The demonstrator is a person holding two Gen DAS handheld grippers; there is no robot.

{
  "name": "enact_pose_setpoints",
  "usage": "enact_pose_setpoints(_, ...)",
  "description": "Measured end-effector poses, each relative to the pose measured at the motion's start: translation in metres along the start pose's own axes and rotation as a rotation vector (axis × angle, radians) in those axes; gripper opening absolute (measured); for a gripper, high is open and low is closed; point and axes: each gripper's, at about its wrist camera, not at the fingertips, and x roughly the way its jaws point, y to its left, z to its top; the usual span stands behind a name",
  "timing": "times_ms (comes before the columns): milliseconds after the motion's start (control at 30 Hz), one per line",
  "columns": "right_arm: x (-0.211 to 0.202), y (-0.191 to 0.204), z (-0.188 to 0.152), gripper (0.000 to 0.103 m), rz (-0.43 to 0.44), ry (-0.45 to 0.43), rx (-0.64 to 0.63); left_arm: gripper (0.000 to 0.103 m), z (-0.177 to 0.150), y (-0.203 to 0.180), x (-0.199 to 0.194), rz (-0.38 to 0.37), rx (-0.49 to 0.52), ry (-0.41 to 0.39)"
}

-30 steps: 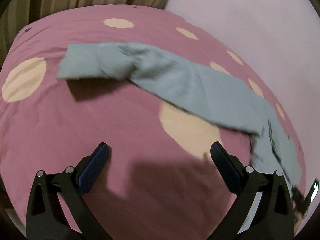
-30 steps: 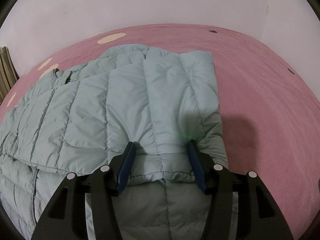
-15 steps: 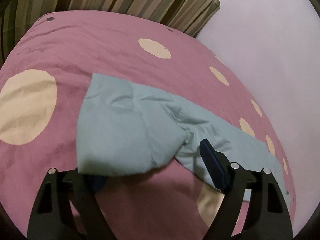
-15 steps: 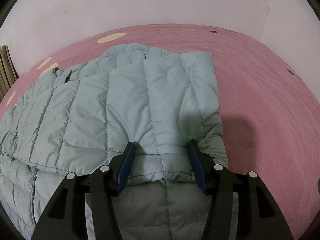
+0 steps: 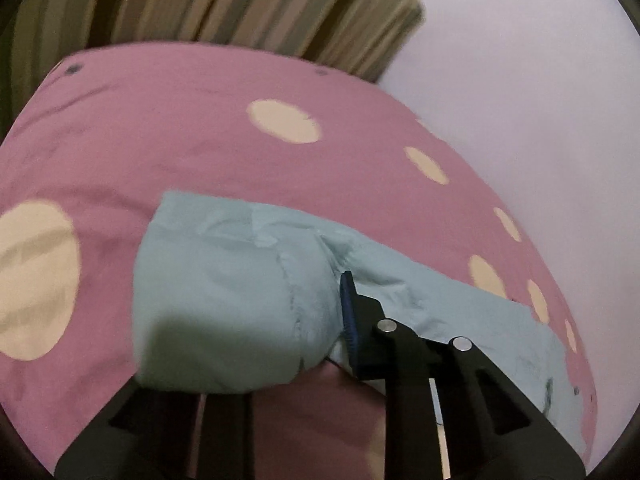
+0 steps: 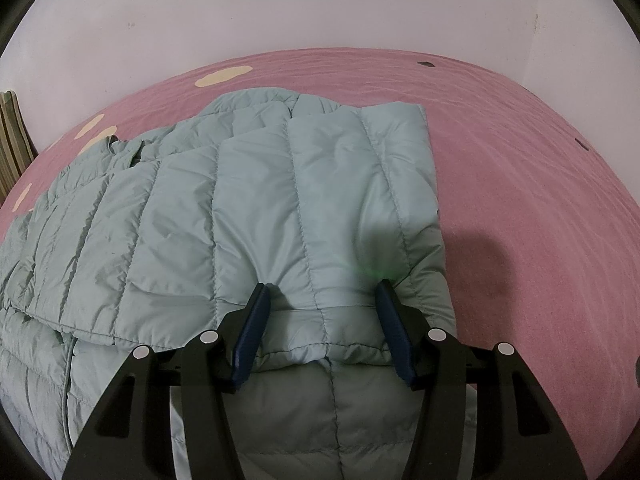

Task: Fold large clothes

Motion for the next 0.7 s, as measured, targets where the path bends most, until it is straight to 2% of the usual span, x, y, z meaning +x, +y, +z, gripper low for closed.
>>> enact_pose_setpoints(133, 0.000, -0.001, 0.000, 0.055, 0.005, -0.001, 0.002, 0.019, -0.003, -0.050, -0.009, -0.053, 0.103, -0.005)
enact_pose_setpoints(233, 0.000, -0.001, 0.000, 0.055, 0.009, -0.002, 0.004, 0.017, -0.016, -0.103, -0.018, -0.099, 0.220, -0.006)
enact_pose_setpoints(300, 0.000, -0.002, 0.001, 0.056, 0.014, -0.003, 0.007, 0.015, -0.024, -0.126, -0.022, -0.121, 0.255, -0.001)
enact_pose_setpoints(433, -0.001, -0.003, 0.001, 0.056, 0.020, -0.004, 0.012, 0.015, -0.035, -0.143, -0.024, -0.150, 0.244, 0.024)
enact_pose_setpoints(533, -0.001, -0.004, 0.001, 0.057, 0.027, -0.005, 0.016, 0.010, -0.041, -0.153, -0.026, -0.140, 0.288, 0.018)
enact_pose_setpoints(700, -0.002, -0.003, -0.001, 0.058, 0.031, -0.008, 0.020, 0.009, -0.059, -0.183, -0.028, -0.186, 0.347, 0.038)
